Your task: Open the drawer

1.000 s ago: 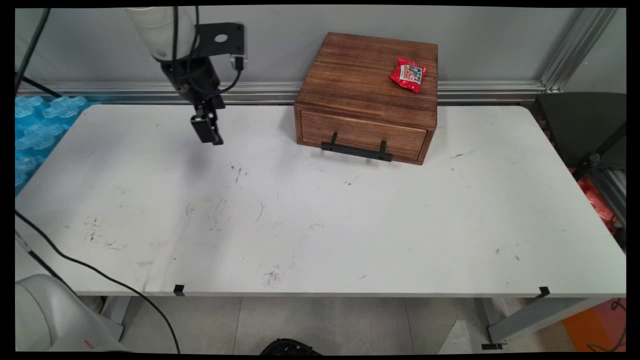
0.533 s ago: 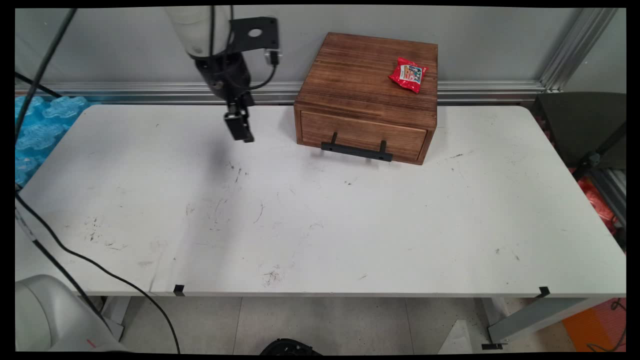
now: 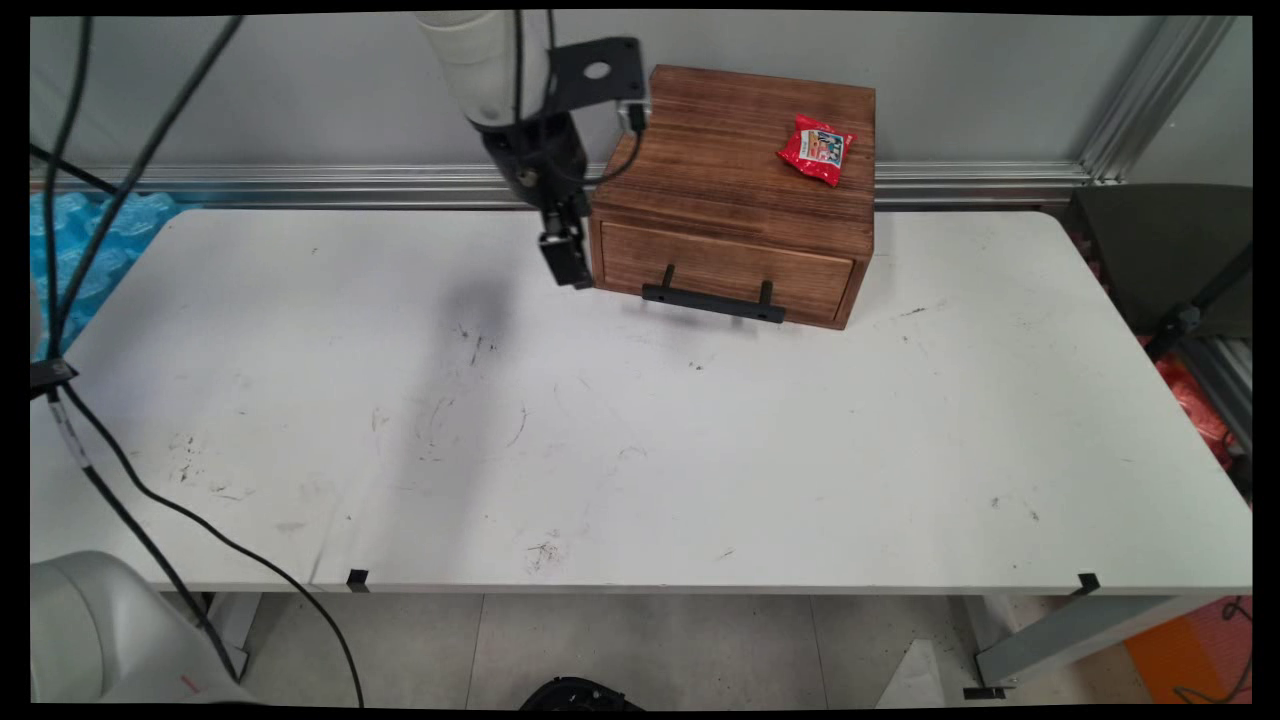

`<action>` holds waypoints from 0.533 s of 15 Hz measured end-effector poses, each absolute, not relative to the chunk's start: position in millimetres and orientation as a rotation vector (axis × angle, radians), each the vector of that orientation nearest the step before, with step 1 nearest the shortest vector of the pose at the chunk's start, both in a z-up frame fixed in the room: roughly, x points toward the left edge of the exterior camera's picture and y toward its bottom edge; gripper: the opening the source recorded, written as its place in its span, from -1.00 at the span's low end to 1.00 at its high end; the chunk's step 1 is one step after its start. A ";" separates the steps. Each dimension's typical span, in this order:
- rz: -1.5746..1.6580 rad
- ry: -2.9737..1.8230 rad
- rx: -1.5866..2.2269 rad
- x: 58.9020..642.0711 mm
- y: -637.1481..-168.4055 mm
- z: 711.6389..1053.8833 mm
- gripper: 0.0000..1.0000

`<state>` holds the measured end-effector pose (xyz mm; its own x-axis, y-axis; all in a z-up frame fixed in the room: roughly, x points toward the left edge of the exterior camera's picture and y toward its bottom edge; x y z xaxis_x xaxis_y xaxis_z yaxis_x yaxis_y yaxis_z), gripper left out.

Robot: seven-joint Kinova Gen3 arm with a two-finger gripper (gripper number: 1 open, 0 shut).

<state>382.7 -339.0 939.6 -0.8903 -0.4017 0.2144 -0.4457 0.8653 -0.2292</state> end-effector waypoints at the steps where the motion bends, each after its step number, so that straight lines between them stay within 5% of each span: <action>1: 0.408 -2.867 0.645 377.3 -342.4 935.3 1.00; 8: 0.390 -2.823 0.510 350.4 -363.2 898.3 1.00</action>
